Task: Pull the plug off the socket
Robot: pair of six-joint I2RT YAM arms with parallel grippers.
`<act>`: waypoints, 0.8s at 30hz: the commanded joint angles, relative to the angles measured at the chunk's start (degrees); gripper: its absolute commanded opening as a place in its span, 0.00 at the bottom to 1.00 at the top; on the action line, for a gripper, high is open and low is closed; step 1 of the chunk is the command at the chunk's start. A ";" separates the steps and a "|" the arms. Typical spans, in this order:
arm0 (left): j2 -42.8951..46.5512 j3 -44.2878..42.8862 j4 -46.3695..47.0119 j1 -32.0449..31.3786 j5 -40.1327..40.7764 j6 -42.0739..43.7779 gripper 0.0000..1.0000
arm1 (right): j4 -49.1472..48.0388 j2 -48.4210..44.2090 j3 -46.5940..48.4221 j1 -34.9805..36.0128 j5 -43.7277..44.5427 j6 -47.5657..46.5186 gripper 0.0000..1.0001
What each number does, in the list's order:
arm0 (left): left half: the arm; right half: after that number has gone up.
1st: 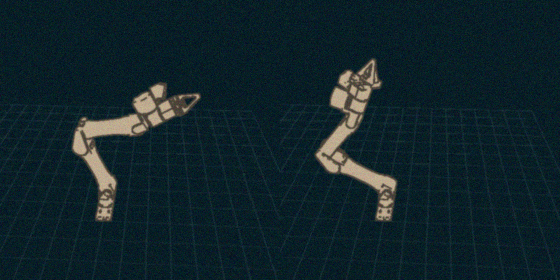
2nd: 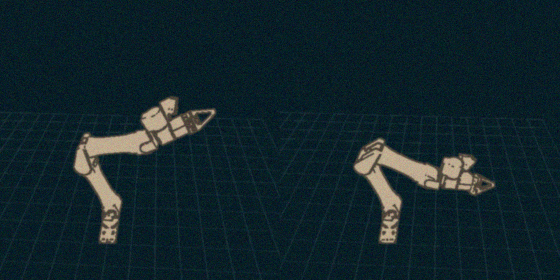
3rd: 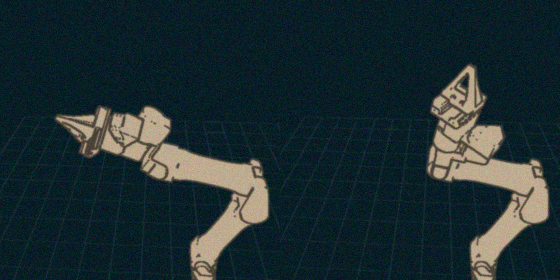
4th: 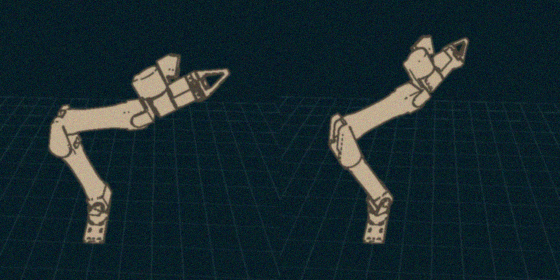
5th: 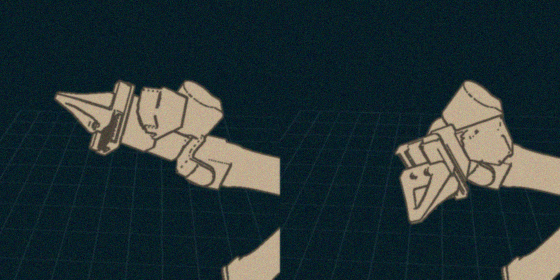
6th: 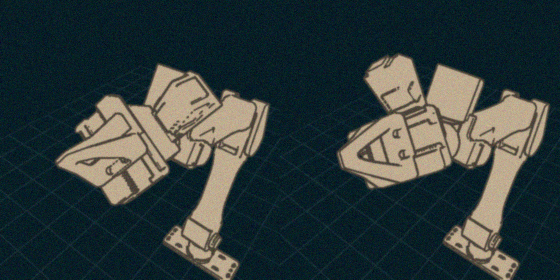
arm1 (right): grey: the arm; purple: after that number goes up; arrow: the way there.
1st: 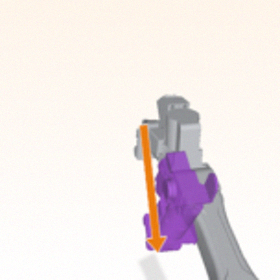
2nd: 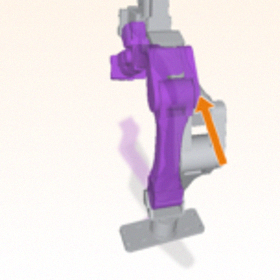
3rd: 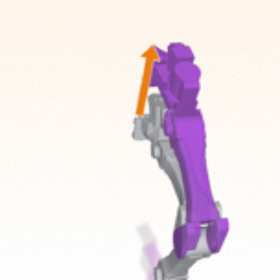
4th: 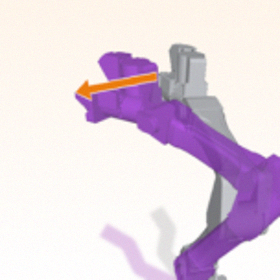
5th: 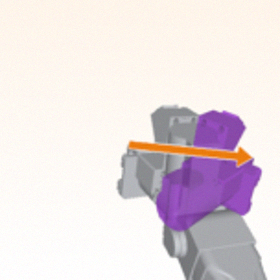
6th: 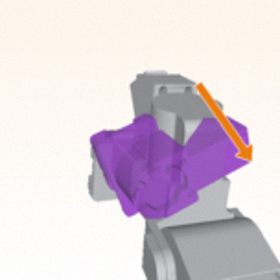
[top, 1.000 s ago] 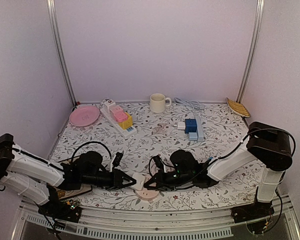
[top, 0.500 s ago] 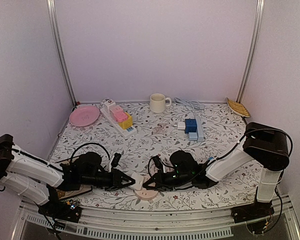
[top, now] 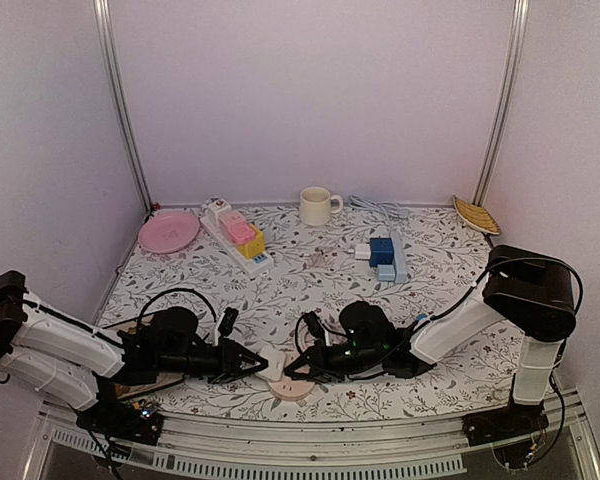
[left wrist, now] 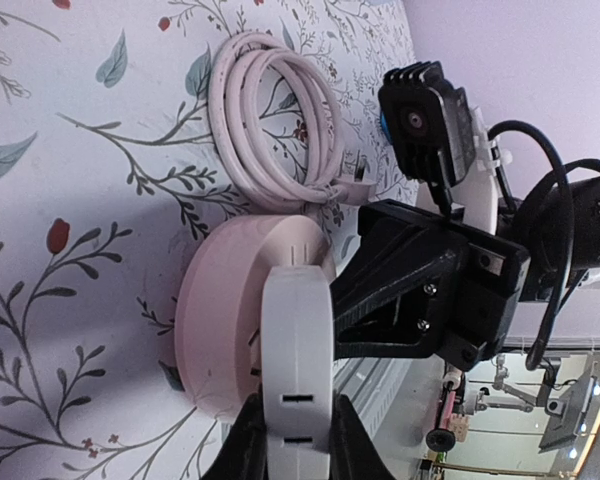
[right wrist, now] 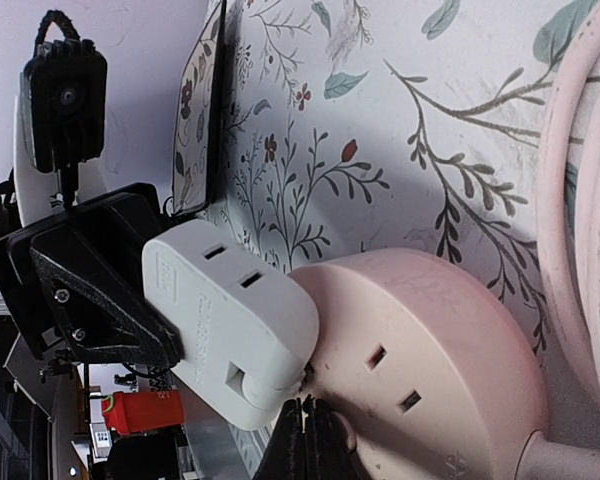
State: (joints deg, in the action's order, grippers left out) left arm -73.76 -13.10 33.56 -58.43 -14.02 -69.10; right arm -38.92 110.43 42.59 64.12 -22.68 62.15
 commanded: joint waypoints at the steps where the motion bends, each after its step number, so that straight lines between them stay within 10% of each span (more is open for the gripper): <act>1: 2.86 -1.39 11.17 0.12 -2.24 0.11 0.00 | 9.25 2.99 -2.01 -0.53 3.16 -0.46 0.03; 24: -1.61 -0.95 27.24 0.74 -4.68 -4.08 0.00 | 13.58 3.90 -0.47 -0.51 6.72 -2.40 0.03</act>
State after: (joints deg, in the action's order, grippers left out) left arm -79.88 -11.29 44.23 -58.26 -14.26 -73.08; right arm -37.17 110.43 42.78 64.07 -21.34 61.41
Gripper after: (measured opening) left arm 0.147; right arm 0.031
